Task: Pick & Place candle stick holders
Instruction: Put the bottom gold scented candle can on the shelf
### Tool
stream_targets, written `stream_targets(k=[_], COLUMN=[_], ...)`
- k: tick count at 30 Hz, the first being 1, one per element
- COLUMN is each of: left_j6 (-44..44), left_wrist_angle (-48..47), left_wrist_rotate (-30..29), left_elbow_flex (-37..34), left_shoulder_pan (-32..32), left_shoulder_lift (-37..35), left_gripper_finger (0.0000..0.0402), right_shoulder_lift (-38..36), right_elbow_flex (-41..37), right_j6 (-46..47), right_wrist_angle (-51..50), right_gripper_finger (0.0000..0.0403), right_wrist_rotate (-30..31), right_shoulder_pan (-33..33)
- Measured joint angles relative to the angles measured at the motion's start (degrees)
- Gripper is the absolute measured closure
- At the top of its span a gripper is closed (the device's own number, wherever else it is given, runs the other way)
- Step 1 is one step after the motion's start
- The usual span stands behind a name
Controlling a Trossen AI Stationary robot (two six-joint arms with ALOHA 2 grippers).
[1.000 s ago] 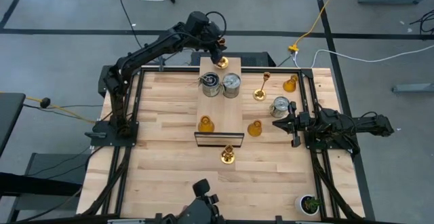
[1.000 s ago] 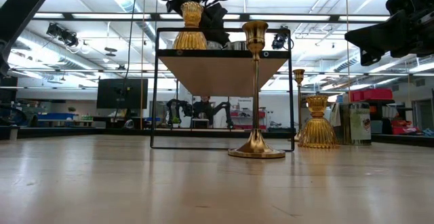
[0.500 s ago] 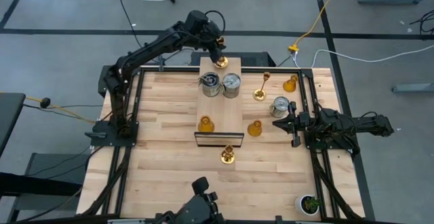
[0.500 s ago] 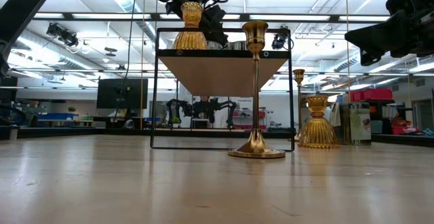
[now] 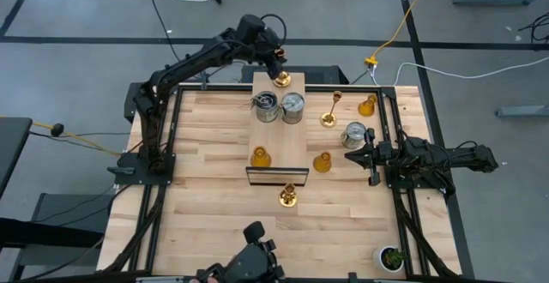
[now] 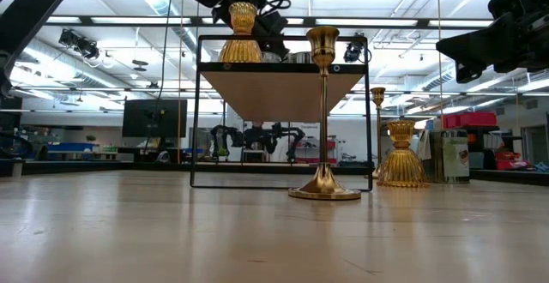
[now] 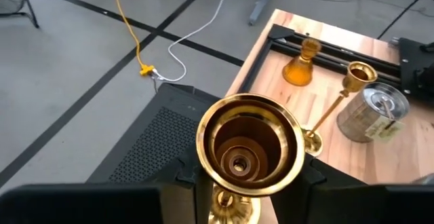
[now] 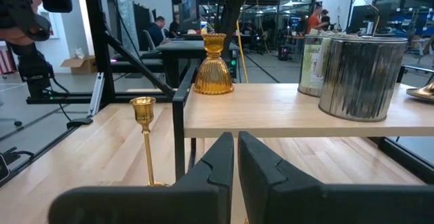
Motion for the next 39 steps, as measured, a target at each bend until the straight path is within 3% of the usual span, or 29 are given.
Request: stream_targets(k=[7, 14, 23, 39], left_j6=[0.02, -0.02, -0.04, 0.02], left_wrist_angle=[0.06, 0.38, 0.01, 0.14], left_wrist_rotate=[-1.12, -0.98, -0.94, -1.90], left_elbow_flex=[0.00, -0.07, -0.17, -0.17], left_shoulder_pan=[0.21, 0.61, 0.76, 0.92], left_shoulder_lift=[0.00, 0.66, 1.88, 1.88], left_gripper_finger=[0.0295, 0.0275, 0.0317, 0.0310], right_shoulder_lift=[0.00, 0.00, 0.00, 0.00], right_elbow_flex=[0.01, 0.01, 0.02, 0.02], right_j6=[0.00, -0.01, -0.02, -0.01], right_wrist_angle=[0.00, 0.00, 0.00, 0.00], right_gripper_finger=[0.0376, 0.0376, 0.0376, 0.0376], right_wrist_rotate=[0.00, 0.00, 0.17, -0.13], right_shoulder_pan=[0.00, 0.00, -0.01, -0.01])
